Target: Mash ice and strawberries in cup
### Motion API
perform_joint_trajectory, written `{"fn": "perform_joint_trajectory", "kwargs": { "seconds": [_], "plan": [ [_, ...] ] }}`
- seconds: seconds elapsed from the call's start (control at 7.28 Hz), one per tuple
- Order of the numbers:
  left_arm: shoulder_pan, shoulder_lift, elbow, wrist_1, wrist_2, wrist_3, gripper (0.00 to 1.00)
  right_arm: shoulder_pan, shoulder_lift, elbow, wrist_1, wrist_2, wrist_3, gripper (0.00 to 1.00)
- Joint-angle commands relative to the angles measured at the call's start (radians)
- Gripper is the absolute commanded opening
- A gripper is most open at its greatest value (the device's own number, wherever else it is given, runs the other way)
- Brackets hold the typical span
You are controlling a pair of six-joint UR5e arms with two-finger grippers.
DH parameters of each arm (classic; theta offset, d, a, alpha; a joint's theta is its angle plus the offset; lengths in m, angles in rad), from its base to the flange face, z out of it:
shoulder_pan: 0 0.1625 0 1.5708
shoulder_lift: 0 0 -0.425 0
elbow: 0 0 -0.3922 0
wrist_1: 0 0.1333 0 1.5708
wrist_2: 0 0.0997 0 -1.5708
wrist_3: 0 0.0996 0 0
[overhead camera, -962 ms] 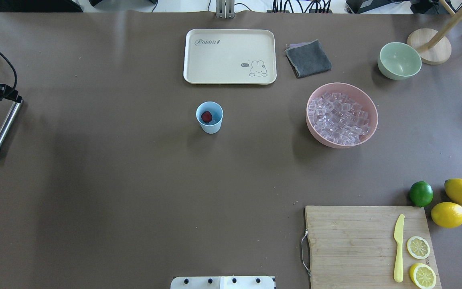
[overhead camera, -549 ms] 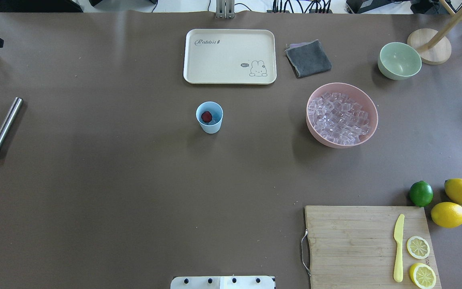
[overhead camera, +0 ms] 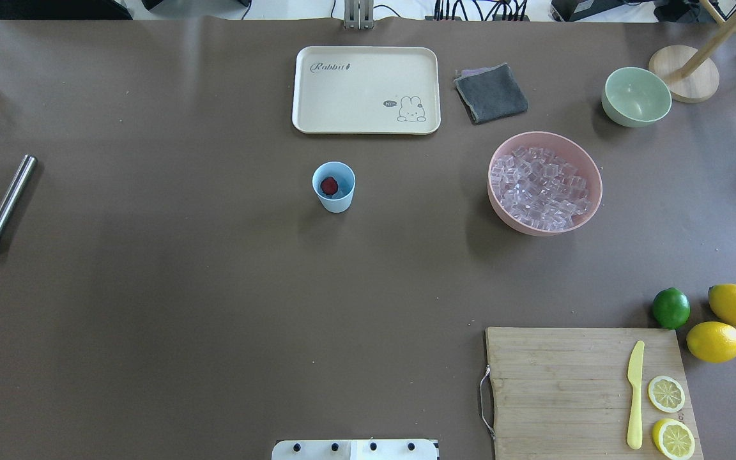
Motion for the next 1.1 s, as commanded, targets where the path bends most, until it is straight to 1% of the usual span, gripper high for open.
{"fn": "perform_joint_trajectory", "kwargs": {
  "seconds": [0.0, 0.14, 0.27, 0.41, 0.55, 0.69, 0.82, 0.96],
  "plan": [
    [-0.068, 0.002, -0.022, 0.015, -0.022, 0.070, 0.98, 0.005, 0.020, -0.002, -0.002, 0.002, 0.007, 0.99],
    [-0.084, -0.001, -0.021, 0.036, -0.037, 0.075, 0.98, 0.013, 0.018, 0.010, -0.005, 0.018, 0.010, 0.99],
    [-0.085, -0.005, -0.014, 0.050, -0.028, 0.078, 0.98, 0.023, 0.018, 0.010, -0.007, 0.029, 0.010, 0.99],
    [-0.087, 0.010, 0.005, 0.052, -0.025, 0.077, 0.98, 0.024, 0.015, 0.008, -0.004, 0.029, 0.008, 0.99],
    [-0.099, 0.037, 0.004, 0.049, -0.015, 0.080, 0.98, 0.033, 0.015, 0.018, -0.002, 0.029, 0.008, 0.99],
    [-0.099, 0.069, 0.006, 0.046, 0.045, 0.130, 0.98, 0.042, 0.014, 0.018, 0.001, 0.031, 0.008, 0.99],
    [-0.099, 0.097, 0.018, 0.039, 0.074, 0.188, 0.98, 0.059, 0.009, 0.019, 0.004, 0.037, 0.008, 0.99],
    [-0.102, 0.120, 0.006, 0.012, 0.070, 0.192, 0.98, 0.059, 0.006, 0.019, 0.004, 0.035, 0.007, 0.99]
  ]
}}
